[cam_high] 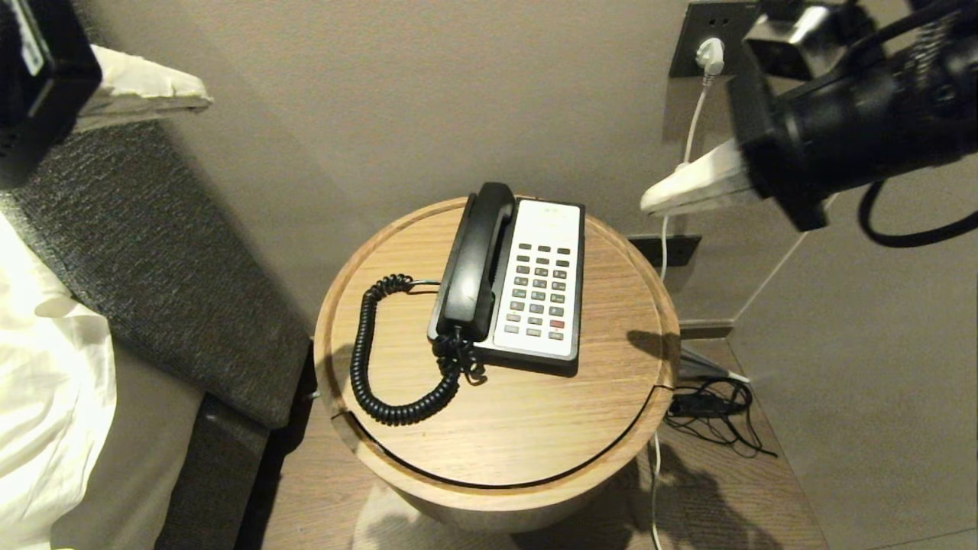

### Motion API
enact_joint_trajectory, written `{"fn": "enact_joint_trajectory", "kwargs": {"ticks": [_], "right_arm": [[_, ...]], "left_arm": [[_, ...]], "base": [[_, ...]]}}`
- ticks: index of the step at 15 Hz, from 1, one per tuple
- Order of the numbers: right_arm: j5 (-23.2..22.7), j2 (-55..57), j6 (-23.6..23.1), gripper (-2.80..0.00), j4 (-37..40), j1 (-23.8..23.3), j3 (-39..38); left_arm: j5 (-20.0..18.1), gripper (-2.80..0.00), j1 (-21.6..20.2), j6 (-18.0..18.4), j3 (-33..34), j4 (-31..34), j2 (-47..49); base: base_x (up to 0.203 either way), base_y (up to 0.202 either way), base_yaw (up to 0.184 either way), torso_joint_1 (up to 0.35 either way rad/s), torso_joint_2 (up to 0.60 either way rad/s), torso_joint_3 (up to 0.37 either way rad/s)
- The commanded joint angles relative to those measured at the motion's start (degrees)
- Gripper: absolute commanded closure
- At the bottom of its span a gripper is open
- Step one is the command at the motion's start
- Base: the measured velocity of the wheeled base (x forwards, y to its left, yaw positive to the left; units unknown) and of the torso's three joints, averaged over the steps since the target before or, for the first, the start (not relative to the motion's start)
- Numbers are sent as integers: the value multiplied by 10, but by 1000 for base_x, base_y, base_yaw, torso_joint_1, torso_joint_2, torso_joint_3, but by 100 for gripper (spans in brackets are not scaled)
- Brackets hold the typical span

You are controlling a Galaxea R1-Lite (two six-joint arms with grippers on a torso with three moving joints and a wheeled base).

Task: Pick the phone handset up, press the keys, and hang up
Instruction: End the call using the dial pad

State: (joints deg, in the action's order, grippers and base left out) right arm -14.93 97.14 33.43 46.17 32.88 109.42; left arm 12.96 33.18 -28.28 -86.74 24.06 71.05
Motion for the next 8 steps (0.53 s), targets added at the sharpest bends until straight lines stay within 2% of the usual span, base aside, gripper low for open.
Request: {"fn": "enact_joint_trajectory", "kwargs": {"ticks": [1, 4, 8], "right_arm": [[25, 94, 0, 0, -8, 35, 15], [31, 104, 4, 0, -16, 37, 6], [33, 129, -1, 0, -4, 38, 6]], "left_arm": [[-11, 0, -14, -20, 0, 1, -17], [-56, 0, -36, -59, 2, 4, -40], [-58, 0, -43, -62, 2, 5, -56]], "base": [[0, 0, 0, 0, 0, 0], [0, 0, 0, 0, 0, 0], [0, 0, 0, 0, 0, 0]]}}
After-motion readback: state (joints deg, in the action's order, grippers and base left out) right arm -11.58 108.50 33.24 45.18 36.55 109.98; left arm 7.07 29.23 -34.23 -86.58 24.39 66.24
